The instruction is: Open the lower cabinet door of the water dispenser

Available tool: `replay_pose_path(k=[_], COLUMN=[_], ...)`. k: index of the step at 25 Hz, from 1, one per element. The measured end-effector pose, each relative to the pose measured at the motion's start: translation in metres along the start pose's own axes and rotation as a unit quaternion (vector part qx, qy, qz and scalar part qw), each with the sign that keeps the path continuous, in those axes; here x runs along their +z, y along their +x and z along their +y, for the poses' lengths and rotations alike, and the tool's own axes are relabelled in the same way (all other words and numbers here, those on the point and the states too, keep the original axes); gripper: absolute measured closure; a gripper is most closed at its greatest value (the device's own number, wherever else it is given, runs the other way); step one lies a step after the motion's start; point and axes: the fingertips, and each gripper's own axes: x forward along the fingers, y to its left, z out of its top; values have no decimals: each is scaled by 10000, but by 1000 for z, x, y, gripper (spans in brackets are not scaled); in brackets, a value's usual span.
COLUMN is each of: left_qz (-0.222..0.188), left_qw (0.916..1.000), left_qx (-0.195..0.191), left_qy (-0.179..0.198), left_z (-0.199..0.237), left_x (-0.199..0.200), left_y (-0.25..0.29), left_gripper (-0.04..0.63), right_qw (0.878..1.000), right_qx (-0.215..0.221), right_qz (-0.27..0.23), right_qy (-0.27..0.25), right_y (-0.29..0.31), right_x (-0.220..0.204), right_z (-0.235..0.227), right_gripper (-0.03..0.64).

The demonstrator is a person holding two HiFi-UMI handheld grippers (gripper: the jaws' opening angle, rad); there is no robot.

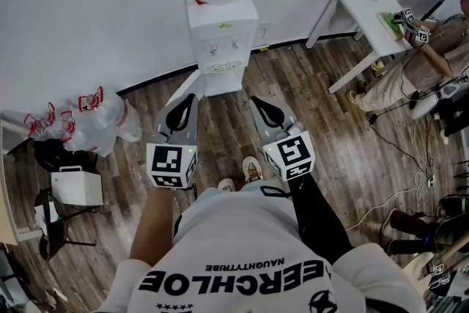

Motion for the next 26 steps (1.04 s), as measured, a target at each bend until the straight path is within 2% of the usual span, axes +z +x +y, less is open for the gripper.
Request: replay_pose_path(k=[3, 26], left_qz=[-21, 72], left_qw=[10000, 9999], left_qx=[-15, 81], left_qy=[14, 75], left_z=[-2, -5], left_x=[1, -2], left_y=[2, 2], left_gripper=[538, 538], right_qw=[9995, 9997], right_qx=[-161, -142], right_qz=[71, -12], right_qy=[-268, -201], right_y=[0, -2], right_x=[-4, -3], right_z=[-5, -13], right_gripper=[616, 615])
